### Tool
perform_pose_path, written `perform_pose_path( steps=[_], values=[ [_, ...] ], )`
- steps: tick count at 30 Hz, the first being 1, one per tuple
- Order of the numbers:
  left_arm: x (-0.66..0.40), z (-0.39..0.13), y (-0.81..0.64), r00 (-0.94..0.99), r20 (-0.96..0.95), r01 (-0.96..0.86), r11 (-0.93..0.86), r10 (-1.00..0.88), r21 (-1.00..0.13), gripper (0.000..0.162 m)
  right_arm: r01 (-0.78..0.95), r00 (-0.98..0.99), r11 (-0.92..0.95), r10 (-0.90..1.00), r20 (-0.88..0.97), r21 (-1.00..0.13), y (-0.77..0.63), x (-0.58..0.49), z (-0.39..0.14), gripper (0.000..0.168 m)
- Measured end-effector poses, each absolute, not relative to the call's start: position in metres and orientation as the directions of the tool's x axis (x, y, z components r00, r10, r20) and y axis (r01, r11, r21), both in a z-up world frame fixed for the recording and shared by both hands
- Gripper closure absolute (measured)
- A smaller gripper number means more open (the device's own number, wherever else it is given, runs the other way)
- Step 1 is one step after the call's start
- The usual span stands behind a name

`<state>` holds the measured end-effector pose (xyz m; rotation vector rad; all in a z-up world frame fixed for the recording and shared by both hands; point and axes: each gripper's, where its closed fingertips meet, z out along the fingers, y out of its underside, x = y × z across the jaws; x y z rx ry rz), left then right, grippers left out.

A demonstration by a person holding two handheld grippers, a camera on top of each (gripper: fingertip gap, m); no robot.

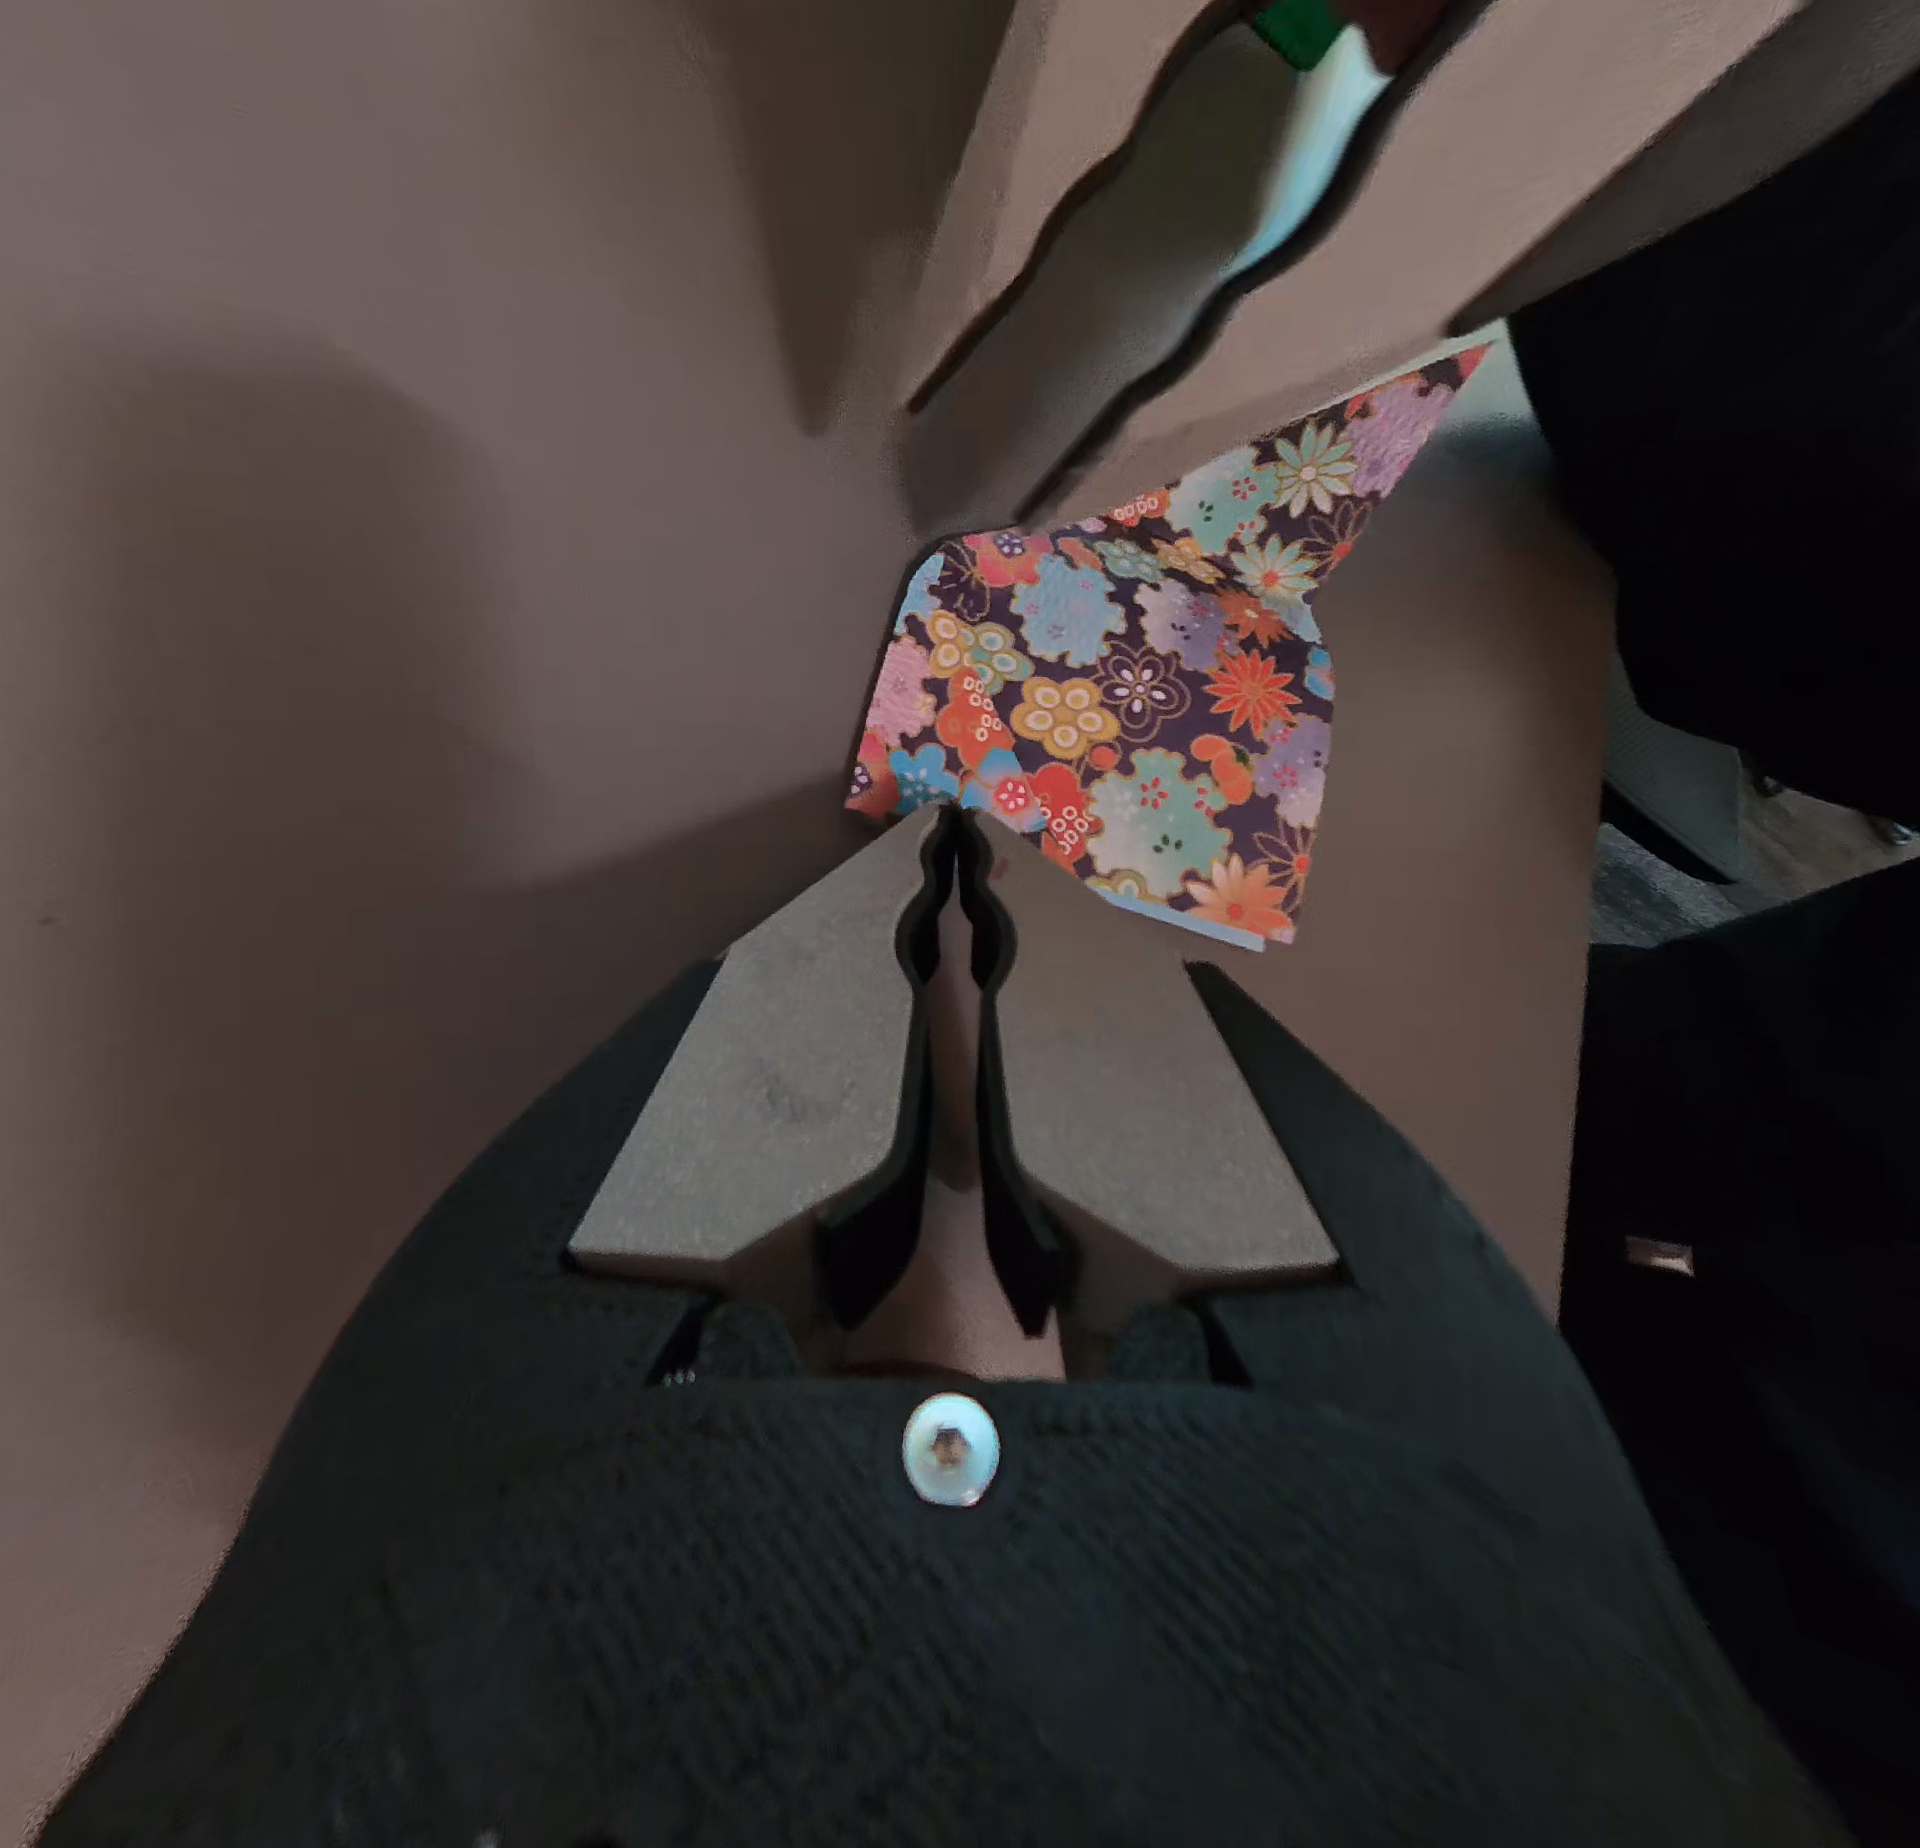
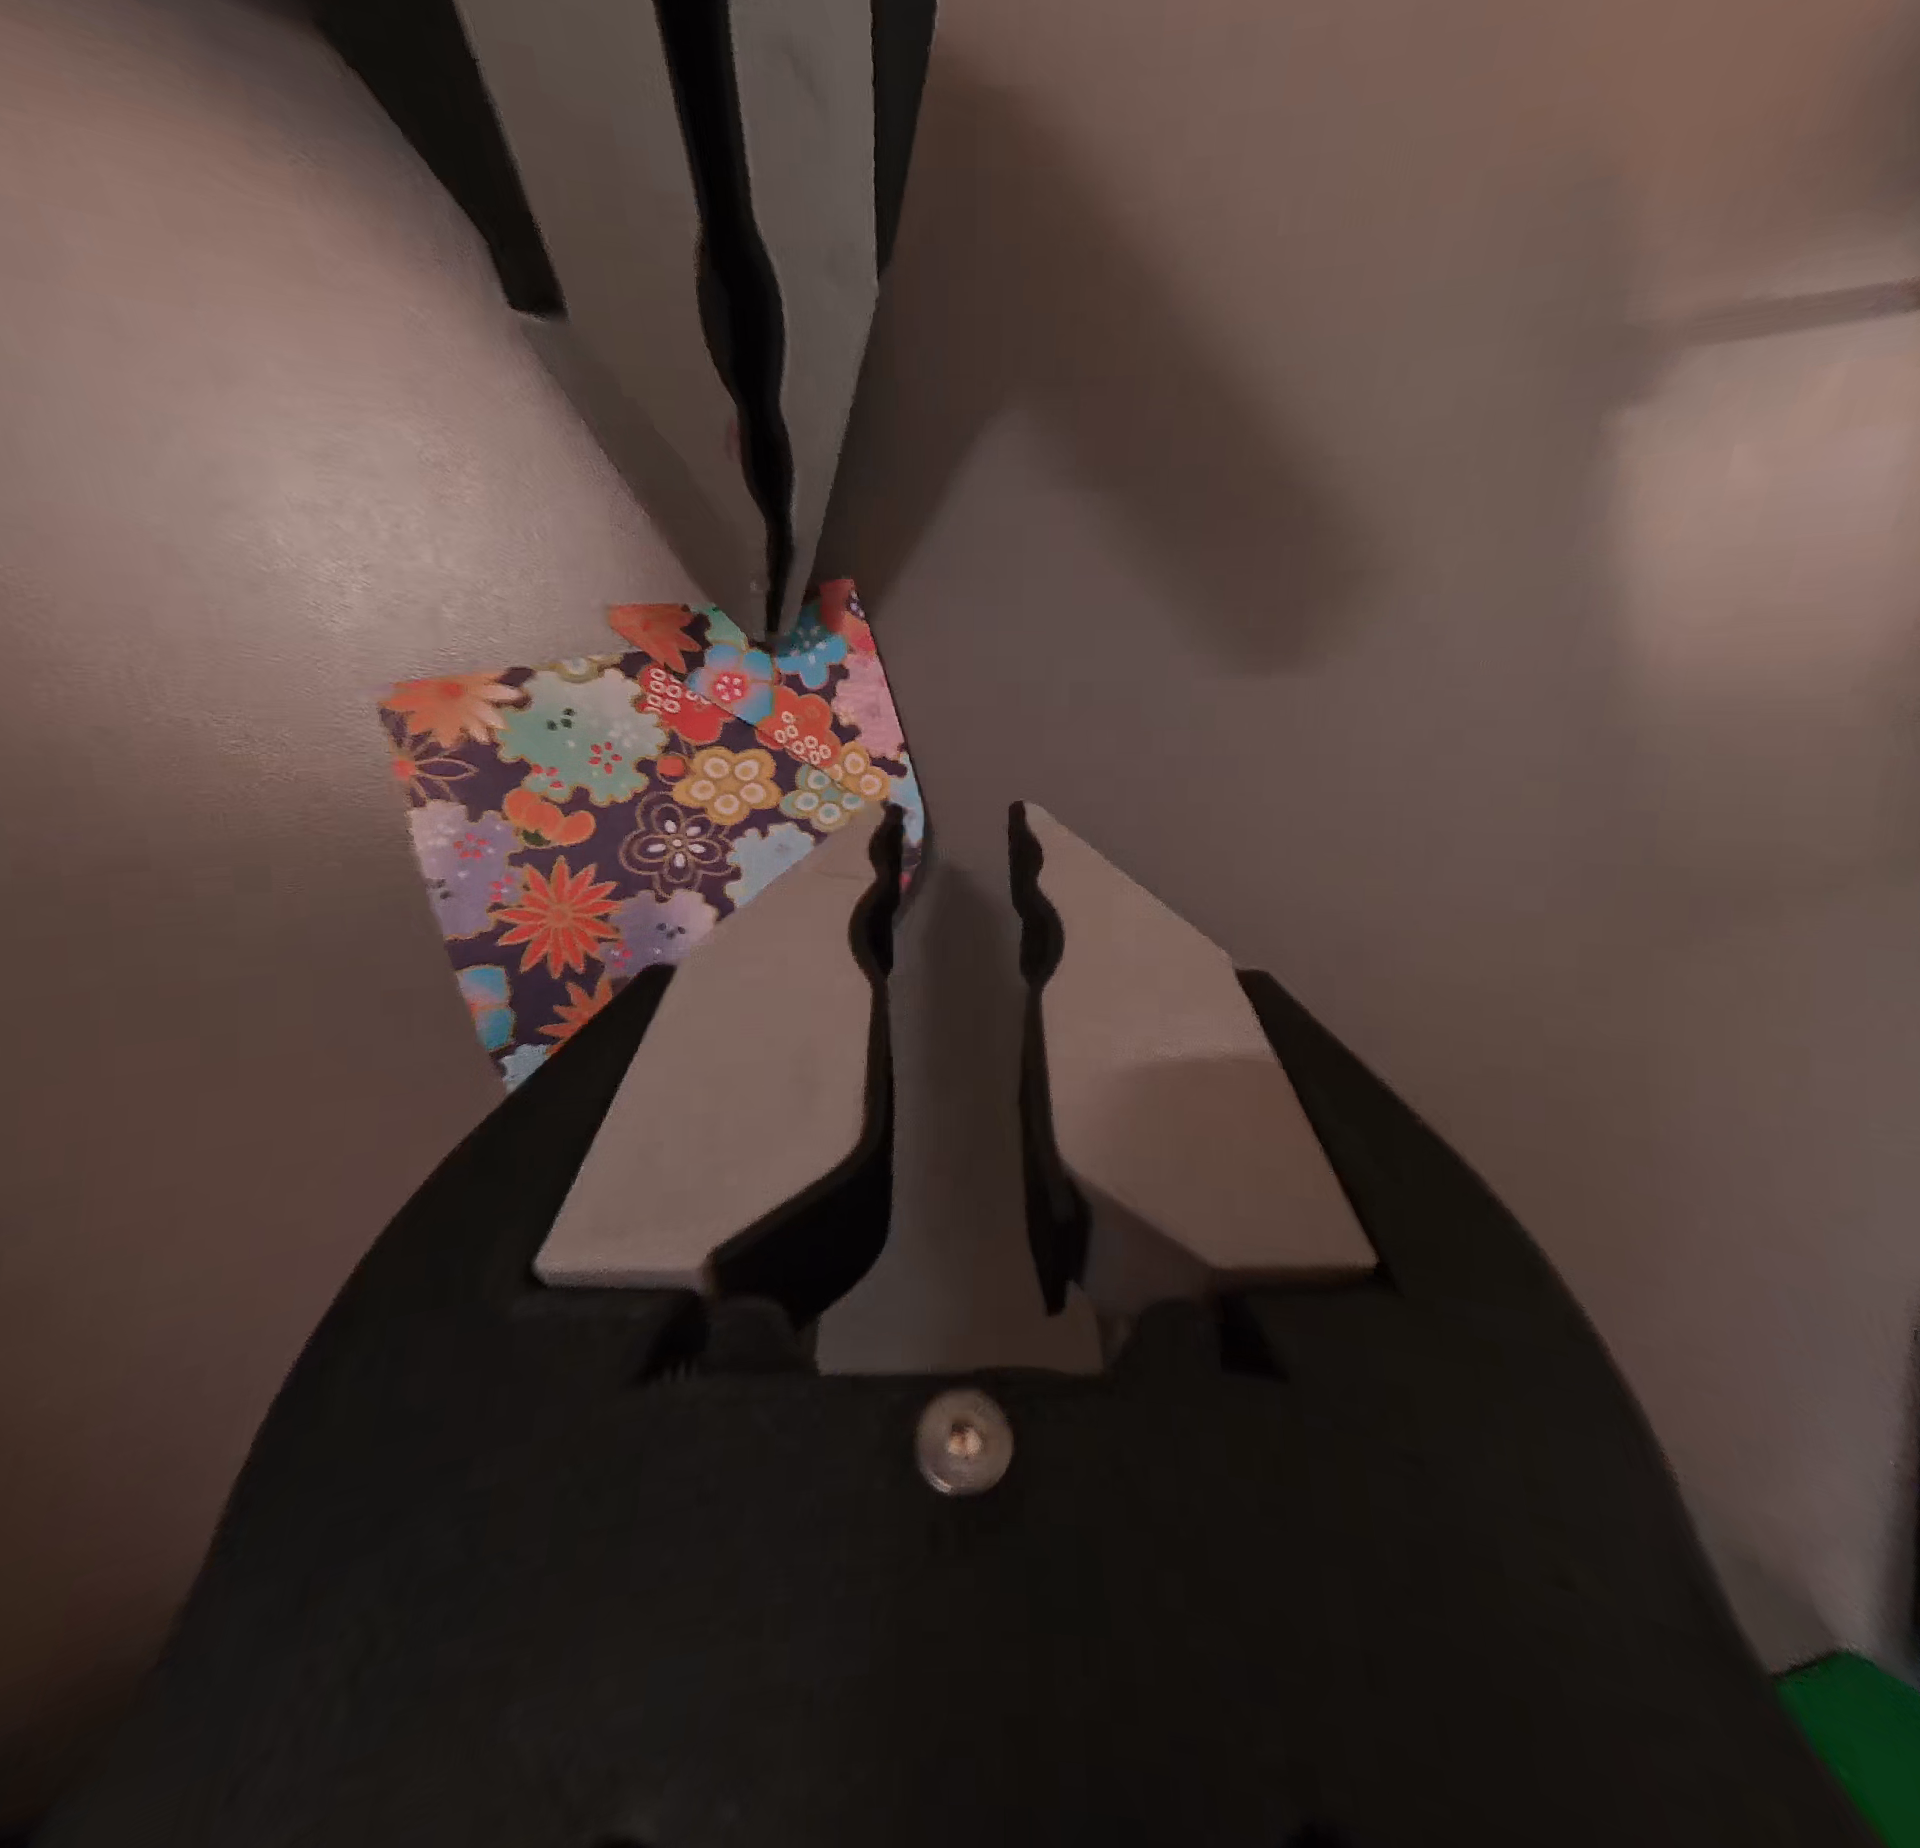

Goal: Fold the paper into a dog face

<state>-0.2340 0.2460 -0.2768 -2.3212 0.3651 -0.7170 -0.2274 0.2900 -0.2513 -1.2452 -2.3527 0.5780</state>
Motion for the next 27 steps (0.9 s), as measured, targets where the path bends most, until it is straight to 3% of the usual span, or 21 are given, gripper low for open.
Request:
perform_pose_path(
  steps=[3,7,10,13,19,21,23,27],
  values=[
    [-0.238,-0.277,0.25,0.831,0.38,-0.047,-0.731,-0.407,-0.68,0.162,0.599,-0.543,0.553,0.812,0.214,-0.579,0.276,-0.222,-0.232,0.138],
    [-0.246,-0.277,0.253,0.85,0.384,-0.005,-0.734,-0.361,-0.68,0.162,0.534,-0.642,0.617,0.741,0.197,-0.578,0.239,-0.204,-0.234,0.132],
    [-0.25,-0.277,0.254,0.857,0.383,0.009,-0.733,-0.344,-0.68,0.162,0.591,-0.644,0.623,0.747,0.164,-0.513,0.235,-0.202,-0.254,0.142],
    [-0.255,-0.277,0.254,0.866,0.379,0.023,-0.732,-0.326,-0.681,0.162,0.656,-0.628,0.628,0.762,0.157,-0.419,0.246,-0.202,-0.275,0.13],
    [-0.268,-0.276,0.25,0.872,0.399,0.071,-0.732,-0.285,-0.678,0.162,0.633,-0.64,0.655,0.743,0.196,-0.413,0.239,-0.206,-0.277,0.128],
    [-0.271,-0.275,0.249,0.873,0.399,0.077,-0.73,-0.279,-0.679,0.162,0.614,-0.647,0.684,0.722,0.246,-0.393,0.242,-0.208,-0.278,0.139],
    [-0.275,-0.274,0.247,0.876,0.394,0.078,-0.724,-0.279,-0.686,0.162,0.576,-0.65,0.744,0.668,0.363,-0.339,0.253,-0.212,-0.281,0.168],
    [-0.284,-0.255,0.243,0.871,0.361,0.063,-0.654,-0.332,-0.754,0.162,0.496,-0.624,0.812,0.58,0.524,-0.307,0.26,-0.225,-0.28,0.168]
  ],
)
